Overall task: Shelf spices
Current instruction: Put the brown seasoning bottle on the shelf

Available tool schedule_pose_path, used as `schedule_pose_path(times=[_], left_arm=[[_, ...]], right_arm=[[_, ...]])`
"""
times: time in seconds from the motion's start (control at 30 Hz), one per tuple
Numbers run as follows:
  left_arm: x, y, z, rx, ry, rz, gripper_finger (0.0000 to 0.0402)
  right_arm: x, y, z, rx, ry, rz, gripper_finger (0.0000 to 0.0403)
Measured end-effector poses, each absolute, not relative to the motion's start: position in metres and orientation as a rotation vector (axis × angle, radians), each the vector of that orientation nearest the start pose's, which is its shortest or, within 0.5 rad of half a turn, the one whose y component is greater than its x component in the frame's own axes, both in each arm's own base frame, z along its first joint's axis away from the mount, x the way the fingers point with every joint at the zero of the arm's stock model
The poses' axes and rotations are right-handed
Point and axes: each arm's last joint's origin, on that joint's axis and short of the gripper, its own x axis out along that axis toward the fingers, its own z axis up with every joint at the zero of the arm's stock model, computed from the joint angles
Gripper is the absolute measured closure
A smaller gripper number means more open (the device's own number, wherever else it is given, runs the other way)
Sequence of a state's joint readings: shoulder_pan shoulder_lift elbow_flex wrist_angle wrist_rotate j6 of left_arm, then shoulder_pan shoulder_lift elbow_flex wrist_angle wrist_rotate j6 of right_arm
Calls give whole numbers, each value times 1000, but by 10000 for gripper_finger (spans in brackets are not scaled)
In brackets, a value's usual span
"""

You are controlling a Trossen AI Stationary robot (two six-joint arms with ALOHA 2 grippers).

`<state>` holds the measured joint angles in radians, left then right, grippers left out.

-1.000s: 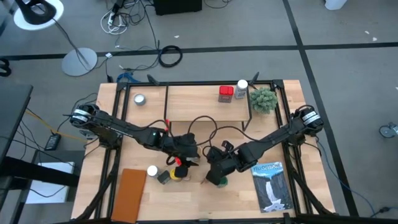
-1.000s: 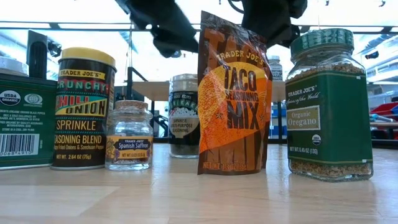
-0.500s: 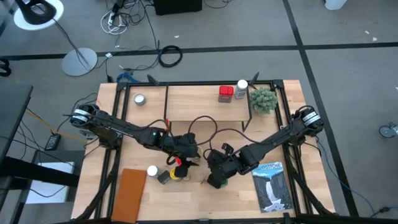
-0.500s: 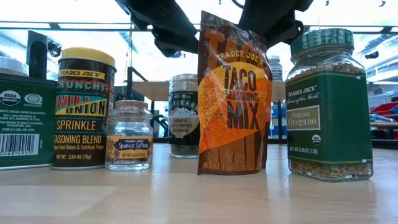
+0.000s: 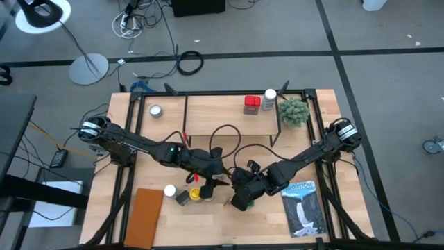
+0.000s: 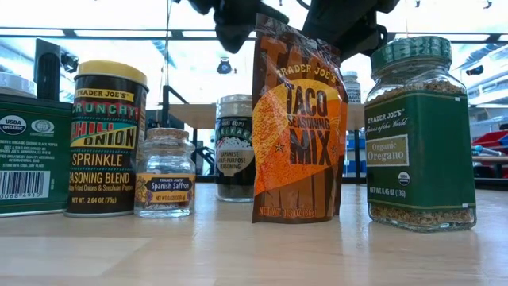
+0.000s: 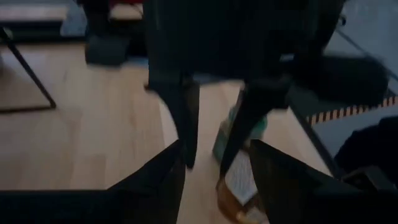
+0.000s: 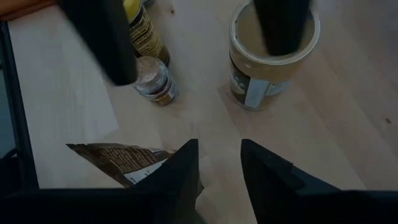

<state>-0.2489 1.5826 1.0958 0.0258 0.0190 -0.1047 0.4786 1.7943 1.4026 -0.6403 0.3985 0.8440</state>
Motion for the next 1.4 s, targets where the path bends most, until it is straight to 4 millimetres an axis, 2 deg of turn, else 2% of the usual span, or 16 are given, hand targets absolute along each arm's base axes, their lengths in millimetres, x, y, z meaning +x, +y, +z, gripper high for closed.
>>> schedule_pose_path(times=[0.47,0.6,0.77,0.97,1.07,1.2,1.4], left_arm=[[345,-90,268,-68,416,-195,217],[347,-94,260,-40,439,-183,207],[355,-98,242,-22,486,-177,161],[365,-101,213,-14,561,-150,62],[366,-103,209,-120,577,-150,15],[367,-104,209,-258,578,-112,12],[368,-104,212,-260,540,-97,20]], right_arm=[[335,171,242,334,881,-295,282],[334,176,242,331,879,-281,283],[333,179,243,334,872,-269,283],[333,179,243,336,870,-268,283],[333,180,243,340,871,-261,283],[331,183,243,336,870,-252,283],[330,186,243,333,865,-249,284]])
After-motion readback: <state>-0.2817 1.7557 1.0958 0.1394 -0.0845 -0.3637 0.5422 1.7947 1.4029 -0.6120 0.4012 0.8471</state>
